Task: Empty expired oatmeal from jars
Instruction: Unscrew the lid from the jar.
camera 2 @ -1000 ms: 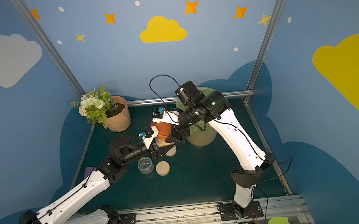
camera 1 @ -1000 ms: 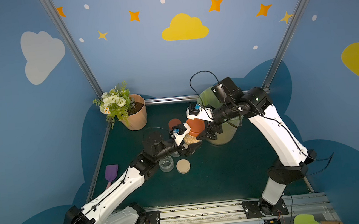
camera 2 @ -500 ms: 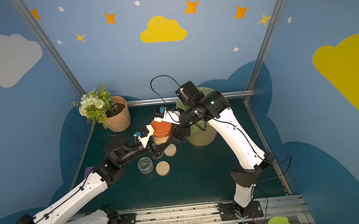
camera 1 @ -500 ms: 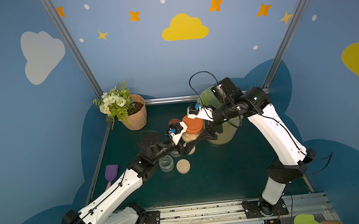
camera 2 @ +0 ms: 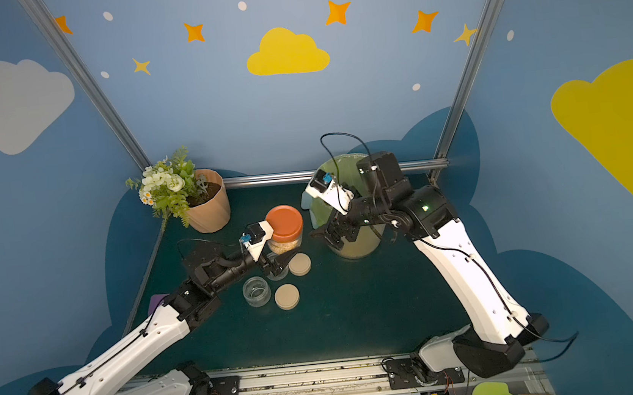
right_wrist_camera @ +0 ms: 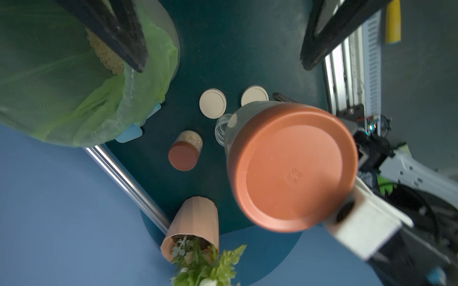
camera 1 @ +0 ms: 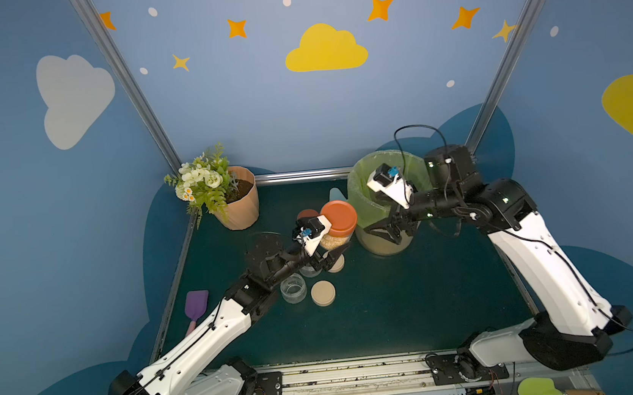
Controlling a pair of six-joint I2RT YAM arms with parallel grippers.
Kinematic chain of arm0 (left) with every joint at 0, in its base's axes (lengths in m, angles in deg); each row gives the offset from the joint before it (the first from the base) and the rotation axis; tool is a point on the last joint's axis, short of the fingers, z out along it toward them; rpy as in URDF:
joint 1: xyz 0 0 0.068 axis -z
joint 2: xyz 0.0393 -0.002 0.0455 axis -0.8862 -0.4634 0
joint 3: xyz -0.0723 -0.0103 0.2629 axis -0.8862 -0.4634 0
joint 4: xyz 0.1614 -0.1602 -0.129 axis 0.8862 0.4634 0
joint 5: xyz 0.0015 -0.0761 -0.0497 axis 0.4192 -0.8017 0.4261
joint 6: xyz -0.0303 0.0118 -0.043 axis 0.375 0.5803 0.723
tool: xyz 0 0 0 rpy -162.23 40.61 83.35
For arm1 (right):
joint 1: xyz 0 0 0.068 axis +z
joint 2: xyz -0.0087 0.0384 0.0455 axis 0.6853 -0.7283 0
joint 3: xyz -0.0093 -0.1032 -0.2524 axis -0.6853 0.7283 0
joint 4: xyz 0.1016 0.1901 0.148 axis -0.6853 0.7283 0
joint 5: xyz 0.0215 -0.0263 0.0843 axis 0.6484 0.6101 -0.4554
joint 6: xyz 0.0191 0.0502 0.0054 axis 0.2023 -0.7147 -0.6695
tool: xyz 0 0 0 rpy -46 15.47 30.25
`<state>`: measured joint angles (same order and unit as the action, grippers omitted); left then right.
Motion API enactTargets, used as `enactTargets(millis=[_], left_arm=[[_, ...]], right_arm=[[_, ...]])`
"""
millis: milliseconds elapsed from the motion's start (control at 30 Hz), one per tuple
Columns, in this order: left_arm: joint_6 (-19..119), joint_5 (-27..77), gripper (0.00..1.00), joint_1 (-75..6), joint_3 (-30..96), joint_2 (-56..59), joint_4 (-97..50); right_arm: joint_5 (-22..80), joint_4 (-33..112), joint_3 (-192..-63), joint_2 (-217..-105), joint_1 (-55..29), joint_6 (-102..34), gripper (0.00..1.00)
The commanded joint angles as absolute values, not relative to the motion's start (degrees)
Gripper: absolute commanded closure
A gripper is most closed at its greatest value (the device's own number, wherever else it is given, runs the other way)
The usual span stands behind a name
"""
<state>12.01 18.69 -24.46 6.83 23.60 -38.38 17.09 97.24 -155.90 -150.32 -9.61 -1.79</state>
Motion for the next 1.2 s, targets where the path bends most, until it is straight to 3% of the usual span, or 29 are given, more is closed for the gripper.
enactTargets(millis=[0, 133, 300, 733, 1167], left_arm=[[7.6, 23.2, 0.97, -24.4, 10.0, 23.4, -40.6], [5.2, 27.2, 0.97, -24.3, 9.9, 22.5, -40.7], [2.1, 30.3, 0.97, -23.2, 9.9, 21.2, -41.0], [-2.6, 35.2, 0.97, -21.3, 9.6, 19.4, -41.3], [-4.1, 35.6, 0.97, -21.1, 10.4, 18.7, -40.5]], right_arm=[[19.3, 88.0, -155.2, -148.0, -11.4, -26.3, 0.04], [20.0, 91.8, -156.2, -149.4, -11.6, -45.5, 0.04], [19.7, 95.8, -157.3, -154.2, -10.3, -52.7, 0.04], [18.9, 113.2, -180.5, -171.7, -6.6, -51.0, 0.04], [18.2, 116.5, -183.1, -175.3, -2.5, -48.9, 0.04]])
